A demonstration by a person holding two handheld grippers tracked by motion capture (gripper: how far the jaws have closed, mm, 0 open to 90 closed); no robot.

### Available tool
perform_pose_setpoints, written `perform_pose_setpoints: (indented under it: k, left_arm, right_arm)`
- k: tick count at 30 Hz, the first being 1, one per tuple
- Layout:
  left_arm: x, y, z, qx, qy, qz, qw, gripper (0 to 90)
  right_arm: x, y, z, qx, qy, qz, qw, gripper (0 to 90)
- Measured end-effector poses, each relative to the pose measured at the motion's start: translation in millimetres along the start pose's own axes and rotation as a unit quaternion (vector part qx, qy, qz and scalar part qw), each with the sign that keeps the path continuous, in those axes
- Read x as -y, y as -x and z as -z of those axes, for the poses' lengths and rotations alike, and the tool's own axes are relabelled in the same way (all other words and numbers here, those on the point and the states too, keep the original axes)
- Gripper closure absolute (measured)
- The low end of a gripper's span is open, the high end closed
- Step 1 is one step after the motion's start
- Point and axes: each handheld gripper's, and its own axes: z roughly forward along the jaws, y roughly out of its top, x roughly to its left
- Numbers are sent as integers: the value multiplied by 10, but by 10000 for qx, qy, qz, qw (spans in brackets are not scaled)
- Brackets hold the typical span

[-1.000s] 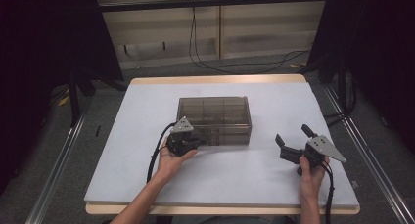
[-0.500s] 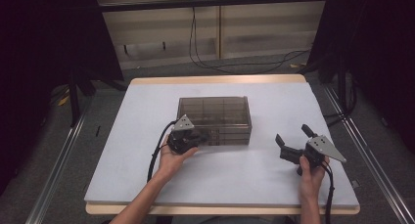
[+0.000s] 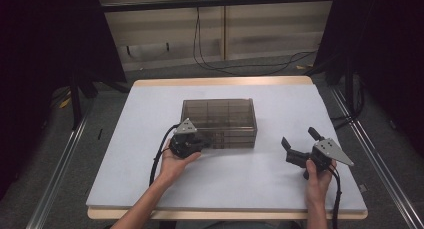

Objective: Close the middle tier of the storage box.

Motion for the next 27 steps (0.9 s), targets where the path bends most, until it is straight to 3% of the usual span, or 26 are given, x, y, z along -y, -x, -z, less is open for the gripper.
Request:
perform_pose_setpoints:
  k: [8, 12, 13, 19, 22, 23, 27]
  left_arm:
    - [19, 41, 148, -40, 92, -45, 9999, 734]
    - [73, 55, 220, -118, 87, -17, 9999, 618]
    - [88, 54, 250, -133, 39, -14, 9999, 555]
    - [136, 69, 398, -350, 24, -5, 9994, 439]
    - [159, 90, 476, -490, 10, -29, 9988, 352]
    - [177, 94, 530, -543, 10, 11, 9985, 278]
    - [226, 104, 611, -593, 17, 64, 9982, 196]
  right_arm:
    - [1, -1, 0, -18, 13, 3, 10000, 0]
    - [1, 0, -1, -26, 13, 3, 10000, 0]
    - [0, -1, 0, -21, 6, -2, 10000, 0]
    - [0, 0, -1, -19, 10, 9, 10000, 0]
    - [0, 0, -1, -19, 17, 17, 10000, 0]
    - [0, -1, -1, -22, 12, 2, 10000, 0]
    - [0, -1, -1, -21, 8, 7, 10000, 0]
